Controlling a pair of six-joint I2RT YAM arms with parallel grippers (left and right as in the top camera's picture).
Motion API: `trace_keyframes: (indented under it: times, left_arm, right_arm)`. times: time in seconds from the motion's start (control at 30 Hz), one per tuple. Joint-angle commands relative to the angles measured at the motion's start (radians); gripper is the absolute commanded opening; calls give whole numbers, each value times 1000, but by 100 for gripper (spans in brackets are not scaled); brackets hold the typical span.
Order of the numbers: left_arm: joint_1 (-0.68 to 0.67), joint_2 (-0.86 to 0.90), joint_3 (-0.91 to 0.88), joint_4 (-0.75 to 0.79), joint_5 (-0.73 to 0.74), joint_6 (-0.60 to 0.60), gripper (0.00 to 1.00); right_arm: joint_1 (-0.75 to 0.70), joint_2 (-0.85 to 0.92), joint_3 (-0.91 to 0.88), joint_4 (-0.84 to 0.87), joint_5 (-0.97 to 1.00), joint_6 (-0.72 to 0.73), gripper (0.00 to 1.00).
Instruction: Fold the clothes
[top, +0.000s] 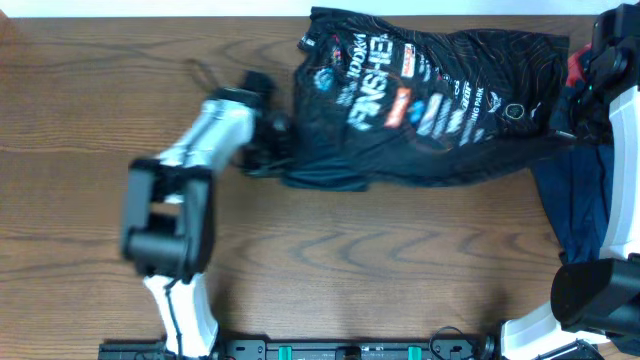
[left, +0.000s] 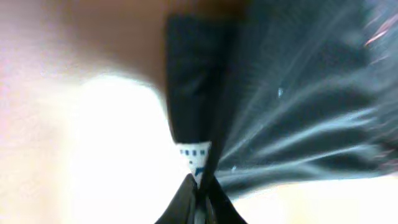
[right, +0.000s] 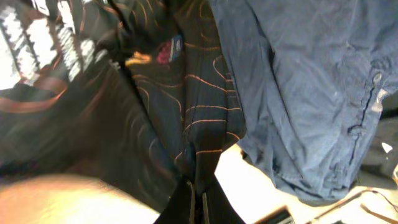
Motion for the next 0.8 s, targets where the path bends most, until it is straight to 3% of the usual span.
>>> trace_keyframes:
  times: [0.0, 0.3, 0.57, 0.77]
  left_arm:
    - [129, -151, 3, -133, -81, 20, 6]
    - [265, -322, -35, -438, -84, 150, 6]
    - [281, -527, -180, -471, -133, 150, 6]
    - [281, -687, -340, -475, -133, 114, 6]
  right_arm:
    - [-2, -9, -13, -56, -2, -8, 1]
    - [0, -11, -203, -119, -89, 3, 1]
    - [11, -53, -448, -70, -123, 11, 1]
    - [11, -195, -621, 15, -193, 22, 1]
